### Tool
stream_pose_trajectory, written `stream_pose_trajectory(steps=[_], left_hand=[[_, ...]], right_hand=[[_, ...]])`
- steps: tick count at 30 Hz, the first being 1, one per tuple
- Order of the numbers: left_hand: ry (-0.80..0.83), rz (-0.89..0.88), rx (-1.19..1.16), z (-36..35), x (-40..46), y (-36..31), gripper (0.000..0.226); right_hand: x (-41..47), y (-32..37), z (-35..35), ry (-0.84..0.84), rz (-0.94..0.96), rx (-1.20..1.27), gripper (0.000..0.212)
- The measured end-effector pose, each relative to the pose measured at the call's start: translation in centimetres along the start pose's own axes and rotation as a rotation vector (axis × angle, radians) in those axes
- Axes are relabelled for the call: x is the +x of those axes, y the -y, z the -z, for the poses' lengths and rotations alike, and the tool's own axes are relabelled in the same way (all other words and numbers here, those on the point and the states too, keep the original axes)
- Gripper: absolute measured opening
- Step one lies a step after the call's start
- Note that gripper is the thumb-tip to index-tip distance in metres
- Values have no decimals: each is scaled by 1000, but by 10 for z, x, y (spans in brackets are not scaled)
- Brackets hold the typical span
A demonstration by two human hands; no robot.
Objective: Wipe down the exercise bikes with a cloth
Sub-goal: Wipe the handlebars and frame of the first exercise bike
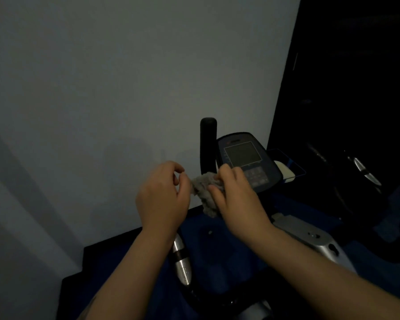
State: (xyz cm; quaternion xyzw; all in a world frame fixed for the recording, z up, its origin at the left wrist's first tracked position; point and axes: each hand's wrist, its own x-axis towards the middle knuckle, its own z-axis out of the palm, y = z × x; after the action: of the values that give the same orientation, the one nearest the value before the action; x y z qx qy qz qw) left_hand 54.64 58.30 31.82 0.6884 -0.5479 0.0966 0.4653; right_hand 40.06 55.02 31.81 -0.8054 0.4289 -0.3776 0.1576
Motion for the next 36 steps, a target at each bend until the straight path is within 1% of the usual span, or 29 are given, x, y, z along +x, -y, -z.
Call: stream_pose_trajectory(steps=[2, 5, 7, 10, 11, 13, 14, 15, 18, 19, 21, 22, 23, 24, 26, 28, 30, 31, 33, 34, 35, 36], left_hand=[[-7, -1, 1, 0, 0, 1, 5], [-16, -6, 17, -1, 1, 1, 5], [-23, 0, 18, 0, 2, 0, 6], [-20, 6, 4, 0, 1, 0, 7], [-19, 5, -1, 0, 0, 1, 6], [-14, 0, -4, 0, 1, 1, 7], [-12, -1, 1, -1, 1, 1, 7], [-12, 3, 7, -1, 1, 0, 7], [-8, 20, 15, -1, 1, -1, 6], [-4, 15, 9, -1, 1, -1, 5], [-5, 6, 0, 0, 1, 0, 6], [-12, 8, -1, 1, 1, 0, 7], [-15, 10, -2, 1, 1, 0, 8], [-14, 11, -5, 1, 0, 1, 9], [-14, 12, -12, 0, 0, 0, 12], [-7, 4, -14, 0, 0, -1, 12], [5, 0, -16, 1, 0, 0, 11], [8, 3, -19, 1, -1, 1, 11], [10, 13, -21, 1, -1, 4, 9], [2, 23, -20, 0, 0, 4, 8], [-5, 28, -16, 0, 0, 4, 7], [-10, 31, -10, -1, 0, 3, 6]], right_hand=[[15, -2, 8, 9, -24, 87, 15], [36, 0, 10, -116, -40, 169, 12], [29, -7, 6, -151, -55, 224, 10], [11, -21, 7, -145, -170, 374, 16], [13, -19, 7, -139, -212, 437, 15], [27, -6, 3, -104, -312, 561, 4], [31, 4, -2, -88, -346, 562, 14], [32, 12, -9, -85, -342, 515, 20], [11, 15, -16, -126, -145, 139, 20], [4, 9, -12, -109, -87, 117, 20], [3, 0, 0, -39, -36, 224, 22], [9, 0, 4, -26, -46, 317, 22], [17, 2, 5, -48, -64, 411, 23], [24, 5, 3, -105, -80, 453, 25], [28, 13, -7, -202, -42, 373, 27], [18, 8, -12, -171, 40, 291, 28], [14, -3, 1, -135, 32, 349, 28], [21, -6, 10, -185, 27, 390, 28], [50, -5, 25, -389, 25, 492, 28], [67, -2, 28, -458, 38, 553, 28], [79, 3, 25, -483, 54, 610, 28], [85, 7, 20, -460, 58, 646, 28]])
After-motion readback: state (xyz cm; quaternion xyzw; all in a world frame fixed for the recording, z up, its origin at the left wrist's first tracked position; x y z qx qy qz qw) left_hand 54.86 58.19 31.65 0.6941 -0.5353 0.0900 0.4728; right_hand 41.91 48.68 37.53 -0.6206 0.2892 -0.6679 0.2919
